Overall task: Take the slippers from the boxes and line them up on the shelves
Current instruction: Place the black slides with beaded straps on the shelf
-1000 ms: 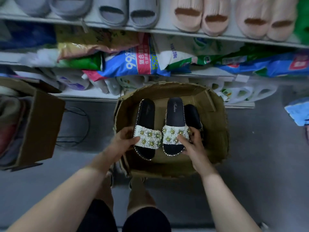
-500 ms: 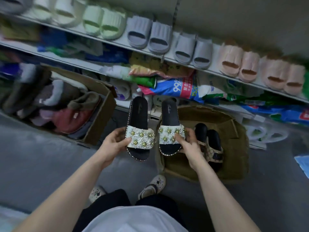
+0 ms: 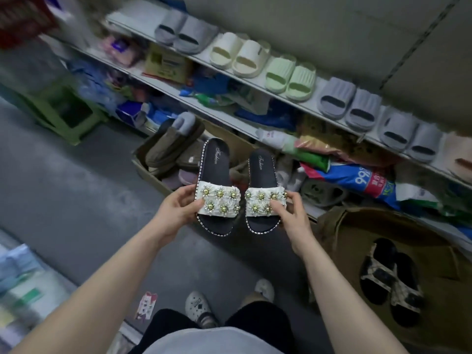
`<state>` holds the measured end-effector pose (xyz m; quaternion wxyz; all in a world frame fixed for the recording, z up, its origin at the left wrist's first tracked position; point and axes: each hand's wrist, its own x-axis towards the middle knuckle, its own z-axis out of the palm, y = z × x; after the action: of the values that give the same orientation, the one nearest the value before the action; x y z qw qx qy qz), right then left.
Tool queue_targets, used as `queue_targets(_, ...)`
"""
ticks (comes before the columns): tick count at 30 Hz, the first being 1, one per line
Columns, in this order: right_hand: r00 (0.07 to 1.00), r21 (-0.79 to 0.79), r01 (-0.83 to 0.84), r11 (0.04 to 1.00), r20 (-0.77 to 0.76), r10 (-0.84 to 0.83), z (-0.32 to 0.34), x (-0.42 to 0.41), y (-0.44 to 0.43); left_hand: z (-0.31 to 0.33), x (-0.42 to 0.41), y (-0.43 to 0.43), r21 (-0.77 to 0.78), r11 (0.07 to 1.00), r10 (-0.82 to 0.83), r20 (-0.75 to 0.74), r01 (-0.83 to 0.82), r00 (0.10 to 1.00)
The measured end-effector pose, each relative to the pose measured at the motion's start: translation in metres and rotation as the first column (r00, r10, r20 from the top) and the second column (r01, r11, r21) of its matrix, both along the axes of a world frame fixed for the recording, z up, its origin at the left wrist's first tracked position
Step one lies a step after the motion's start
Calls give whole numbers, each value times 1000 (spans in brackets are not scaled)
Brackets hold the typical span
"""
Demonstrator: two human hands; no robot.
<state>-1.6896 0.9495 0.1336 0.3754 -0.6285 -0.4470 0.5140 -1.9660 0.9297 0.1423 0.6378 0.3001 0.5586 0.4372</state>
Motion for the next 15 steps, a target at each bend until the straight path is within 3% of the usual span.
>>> queue_targets(15, 981, 68, -193, 979, 7, 192, 11, -214, 151, 6, -203, 90, 17, 964, 265, 31, -265, 964)
